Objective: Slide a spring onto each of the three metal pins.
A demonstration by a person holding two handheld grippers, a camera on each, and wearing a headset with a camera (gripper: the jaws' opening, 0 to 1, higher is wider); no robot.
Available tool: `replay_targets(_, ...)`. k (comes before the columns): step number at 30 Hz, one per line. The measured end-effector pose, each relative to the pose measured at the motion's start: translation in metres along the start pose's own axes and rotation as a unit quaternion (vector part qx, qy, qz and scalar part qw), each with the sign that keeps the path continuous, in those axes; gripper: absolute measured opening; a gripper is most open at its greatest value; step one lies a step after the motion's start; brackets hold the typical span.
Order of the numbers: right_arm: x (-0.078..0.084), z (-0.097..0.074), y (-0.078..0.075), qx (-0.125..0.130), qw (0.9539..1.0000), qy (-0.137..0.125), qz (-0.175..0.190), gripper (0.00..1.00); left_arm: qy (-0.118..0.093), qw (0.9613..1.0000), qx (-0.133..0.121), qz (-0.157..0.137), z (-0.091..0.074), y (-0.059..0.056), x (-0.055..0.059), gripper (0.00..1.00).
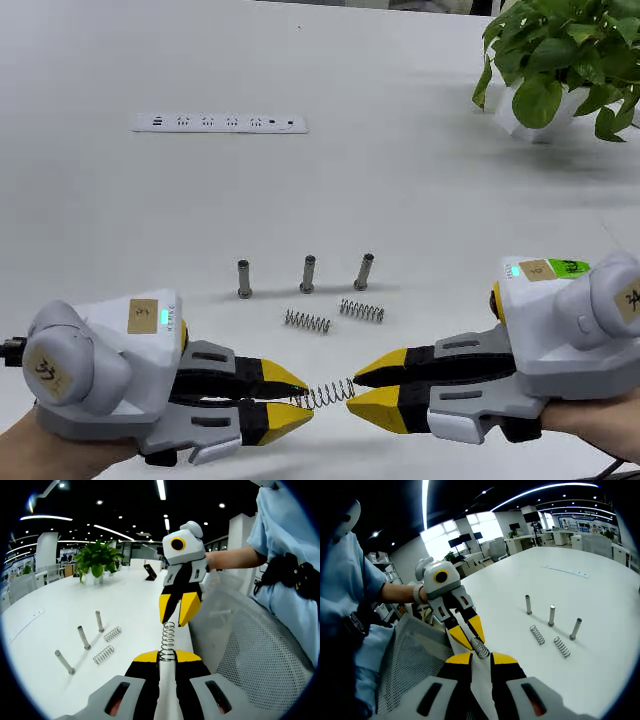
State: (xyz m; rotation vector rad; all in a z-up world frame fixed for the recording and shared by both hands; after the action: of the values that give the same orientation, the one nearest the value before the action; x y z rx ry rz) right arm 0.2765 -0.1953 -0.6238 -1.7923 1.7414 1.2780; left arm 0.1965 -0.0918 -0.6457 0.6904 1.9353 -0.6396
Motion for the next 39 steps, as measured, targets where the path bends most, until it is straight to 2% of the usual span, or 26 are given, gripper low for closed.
replay_targets(6, 0.000, 0.003, 0.003, -0.009, 0.9999, 0.007, -0.004, 0.14, -0.001, 1.0000, 0.004, 0.003, 0.000, -0.003, 0.000, 0.10)
replay_targets(18, 0.001, 0.003, 0.006, -0.010, 0.9995, 0.020, -0.021, 0.12, 0.009, 0.9999, 0.008, 0.003, 0.003, -0.006, 0.001, 0.10)
replay_targets(28, -0.007, 0.002, 0.011, 0.004, 0.9979, 0.030, -0.058, 0.12, 0.016, 0.9998, 0.006, -0.004, 0.007, -0.007, 0.001, 0.09)
replay_targets(30, -0.009, 0.002, 0.013, 0.006, 0.9972, 0.034, -0.066, 0.12, 0.019, 0.9998, 0.007, -0.006, 0.008, -0.007, 0.001, 0.09)
replay_targets(36, -0.017, 0.004, 0.020, 0.022, 0.9901, 0.063, -0.123, 0.12, 0.030, 0.9993, 0.006, -0.020, 0.012, -0.008, 0.001, 0.09)
replay_targets(39, -0.020, 0.006, 0.022, 0.022, 0.9883, 0.066, -0.135, 0.12, 0.035, 0.9991, 0.009, -0.022, 0.015, -0.008, 0.001, 0.09)
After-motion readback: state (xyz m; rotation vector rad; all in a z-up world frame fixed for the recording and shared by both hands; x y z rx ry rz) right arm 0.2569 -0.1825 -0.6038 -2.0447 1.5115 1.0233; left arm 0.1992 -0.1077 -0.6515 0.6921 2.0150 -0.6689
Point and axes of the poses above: the centre of the closed fingertips' face, and the gripper's own axes: z roughly forward along the fingers, y roughly to its left, x roughly out of its underside, the point moved 6 cm from there along -z, roughly backward along the fingers, and after that the axes turned 2 degrees about y, right-handed, at the moved point
